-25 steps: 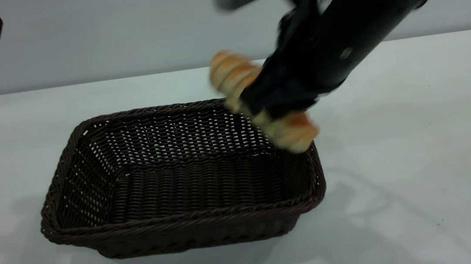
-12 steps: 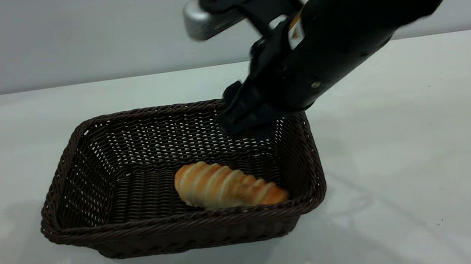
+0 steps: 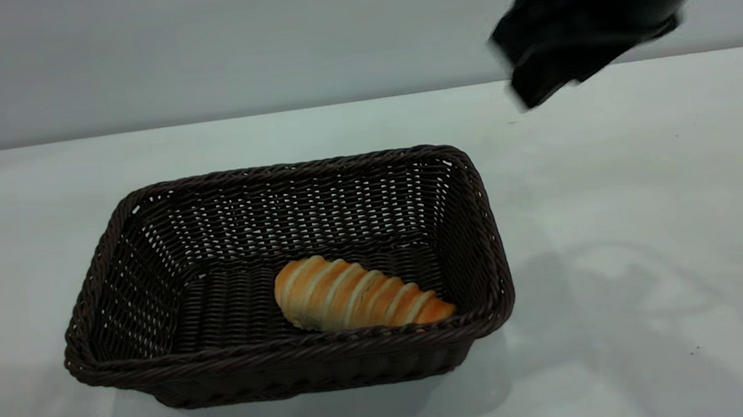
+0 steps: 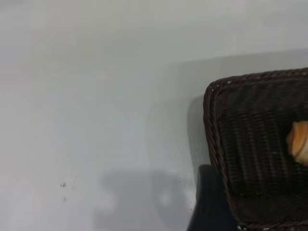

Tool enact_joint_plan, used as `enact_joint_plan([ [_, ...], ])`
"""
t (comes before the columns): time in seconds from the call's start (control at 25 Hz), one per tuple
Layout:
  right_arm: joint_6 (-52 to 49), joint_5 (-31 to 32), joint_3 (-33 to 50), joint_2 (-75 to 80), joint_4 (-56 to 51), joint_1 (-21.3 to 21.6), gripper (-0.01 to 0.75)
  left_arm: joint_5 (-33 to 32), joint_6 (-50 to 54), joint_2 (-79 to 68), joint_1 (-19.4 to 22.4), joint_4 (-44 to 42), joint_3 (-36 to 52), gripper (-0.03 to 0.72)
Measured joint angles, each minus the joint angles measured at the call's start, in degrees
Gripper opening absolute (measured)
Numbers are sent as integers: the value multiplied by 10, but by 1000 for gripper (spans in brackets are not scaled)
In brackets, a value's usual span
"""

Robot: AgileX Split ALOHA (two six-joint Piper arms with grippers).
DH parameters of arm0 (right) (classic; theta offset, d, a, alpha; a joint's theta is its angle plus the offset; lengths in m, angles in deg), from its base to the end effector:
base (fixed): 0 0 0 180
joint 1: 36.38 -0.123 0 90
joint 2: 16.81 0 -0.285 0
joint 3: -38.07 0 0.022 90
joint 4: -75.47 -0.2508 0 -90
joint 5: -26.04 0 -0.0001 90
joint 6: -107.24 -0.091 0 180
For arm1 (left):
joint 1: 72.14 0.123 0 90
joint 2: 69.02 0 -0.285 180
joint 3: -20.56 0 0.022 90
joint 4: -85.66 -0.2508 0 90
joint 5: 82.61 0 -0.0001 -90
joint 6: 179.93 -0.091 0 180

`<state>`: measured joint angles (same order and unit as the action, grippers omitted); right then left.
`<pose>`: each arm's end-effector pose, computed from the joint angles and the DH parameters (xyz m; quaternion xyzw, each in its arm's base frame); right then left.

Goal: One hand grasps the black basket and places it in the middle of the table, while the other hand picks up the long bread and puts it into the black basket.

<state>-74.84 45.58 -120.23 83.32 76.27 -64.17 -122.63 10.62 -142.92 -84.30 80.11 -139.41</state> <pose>0.2935 0.1542 0.2188 -0.2153 0.9188 0.0810 0.3207 0.2340 -0.0446 0.3386 0.0349 0.9189 -0.0346 0.3915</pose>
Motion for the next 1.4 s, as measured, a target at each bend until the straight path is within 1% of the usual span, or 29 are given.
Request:
enact_joint_plan([
  [0.2,0,97,1,-84,27,9,364,-43,-2,62,0,0,0,563],
  [0.4,0,199,1,-179,40,9,364,-108,-12,116,0,0,0,563],
  [0.76,-2,326,5,-330,40,9,363,-190,-37,217,0,0,0,563],
  [0.92,-6,371,5,-389,38,9,363,-204,-37,276,0,0,20,563],
  [1.08,-18,406,21,-453,37,9,358,-208,-37,342,0,0,73,563],
  [1.2,-30,417,58,-513,37,9,345,-216,-36,392,0,0,118,563],
  [1.4,-39,424,144,-631,36,9,315,-236,-22,469,0,0,184,563],
])
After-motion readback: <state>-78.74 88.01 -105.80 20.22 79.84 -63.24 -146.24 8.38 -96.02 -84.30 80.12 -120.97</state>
